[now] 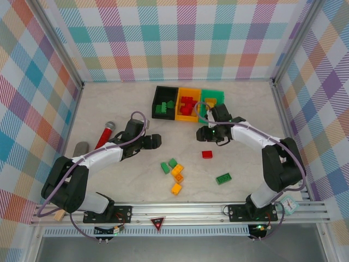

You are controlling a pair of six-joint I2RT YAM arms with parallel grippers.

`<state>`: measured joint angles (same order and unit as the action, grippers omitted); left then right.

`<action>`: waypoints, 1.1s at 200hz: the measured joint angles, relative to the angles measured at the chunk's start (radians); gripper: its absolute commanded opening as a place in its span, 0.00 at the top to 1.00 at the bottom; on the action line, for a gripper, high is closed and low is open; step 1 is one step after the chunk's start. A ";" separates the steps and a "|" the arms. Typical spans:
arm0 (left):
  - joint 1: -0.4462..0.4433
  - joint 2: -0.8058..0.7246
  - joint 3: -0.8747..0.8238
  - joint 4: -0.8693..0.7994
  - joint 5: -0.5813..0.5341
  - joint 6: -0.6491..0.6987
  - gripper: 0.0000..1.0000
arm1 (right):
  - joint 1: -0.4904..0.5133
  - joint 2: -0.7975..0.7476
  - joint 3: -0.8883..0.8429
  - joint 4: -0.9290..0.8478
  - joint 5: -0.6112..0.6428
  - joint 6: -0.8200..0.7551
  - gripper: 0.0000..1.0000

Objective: Sort the legos into containers by color
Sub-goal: Pick up the lego from the center of the table.

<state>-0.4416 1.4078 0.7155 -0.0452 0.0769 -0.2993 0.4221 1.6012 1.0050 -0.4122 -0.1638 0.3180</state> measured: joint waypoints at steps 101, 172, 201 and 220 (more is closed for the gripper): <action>0.000 0.077 0.000 0.071 0.079 -0.043 0.18 | 0.000 -0.175 -0.180 0.007 0.047 0.011 0.47; -0.040 0.206 0.159 0.075 0.188 -0.079 0.18 | 0.024 -0.170 -0.198 0.000 0.056 0.009 0.46; -0.071 0.254 0.224 0.105 0.202 -0.080 0.18 | 0.051 -0.148 -0.198 0.000 0.065 0.010 0.42; -0.082 0.297 0.233 0.120 0.213 -0.083 0.18 | 0.083 -0.107 -0.189 -0.023 0.097 0.009 0.40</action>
<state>-0.5240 1.7050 0.9482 0.0750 0.2901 -0.3824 0.5049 1.4940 0.8162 -0.4351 -0.0666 0.3271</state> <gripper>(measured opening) 0.822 0.586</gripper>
